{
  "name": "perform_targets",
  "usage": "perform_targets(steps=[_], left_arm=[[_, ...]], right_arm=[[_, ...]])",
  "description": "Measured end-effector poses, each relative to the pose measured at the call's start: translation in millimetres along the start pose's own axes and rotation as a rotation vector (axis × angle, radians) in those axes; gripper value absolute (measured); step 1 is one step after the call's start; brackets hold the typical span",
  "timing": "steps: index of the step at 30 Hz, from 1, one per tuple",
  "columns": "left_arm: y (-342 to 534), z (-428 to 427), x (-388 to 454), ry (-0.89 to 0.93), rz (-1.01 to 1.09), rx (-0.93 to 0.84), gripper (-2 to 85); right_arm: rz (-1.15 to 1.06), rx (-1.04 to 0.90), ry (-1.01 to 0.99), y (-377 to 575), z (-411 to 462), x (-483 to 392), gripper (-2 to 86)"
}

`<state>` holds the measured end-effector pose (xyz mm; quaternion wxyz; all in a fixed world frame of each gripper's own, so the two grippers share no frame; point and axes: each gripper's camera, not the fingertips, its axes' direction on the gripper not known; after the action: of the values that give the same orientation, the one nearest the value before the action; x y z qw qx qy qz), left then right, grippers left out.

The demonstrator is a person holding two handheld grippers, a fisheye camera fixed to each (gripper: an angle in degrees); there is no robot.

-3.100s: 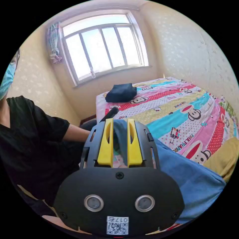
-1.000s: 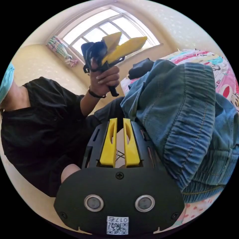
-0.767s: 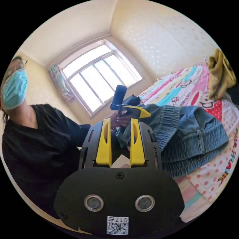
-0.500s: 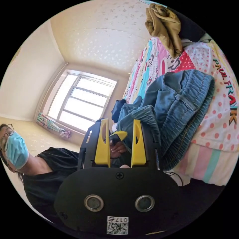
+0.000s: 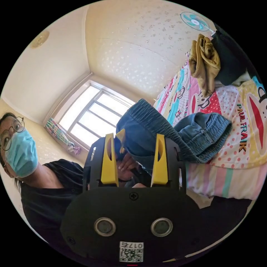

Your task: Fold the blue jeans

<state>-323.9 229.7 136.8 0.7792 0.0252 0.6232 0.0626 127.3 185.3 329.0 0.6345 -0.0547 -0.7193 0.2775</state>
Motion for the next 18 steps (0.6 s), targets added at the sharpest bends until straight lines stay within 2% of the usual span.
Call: perform_targets(steps=[2, 5, 7, 9, 12, 16, 18], left_arm=[[-3, 51, 17, 0.096, 0.054, -0.199, 4.3], [15, 85, 30, 0.011, 0.052, -0.298, 4.2], [23, 94, 32, 0.0, 0.05, -0.345, 4.3], [28, 102, 30, 0.069, 0.047, -0.395, 4.7], [21, 87, 20, 0.178, 0.064, -0.347, 4.6], [-21, 49, -22, 0.121, 0.016, -0.179, 3.9], [-46, 50, -40, 0.111, 0.041, -0.131, 4.1]], right_arm=[[0.004, -0.012, 0.039, -1, 1, -1, 19.5], [-0.002, -0.127, 0.221, -3, 11, 1, 15.8], [-0.047, -0.176, 0.223, 0, 8, 3, 11.2], [-0.091, -0.142, 0.103, 8, -19, 10, 5.6], [-0.166, 0.004, -0.03, 29, -74, 19, 2.9], [-0.388, 0.204, -0.148, 72, -134, 30, 2.2], [-0.506, 0.325, -0.278, 97, -156, 46, 1.9]])
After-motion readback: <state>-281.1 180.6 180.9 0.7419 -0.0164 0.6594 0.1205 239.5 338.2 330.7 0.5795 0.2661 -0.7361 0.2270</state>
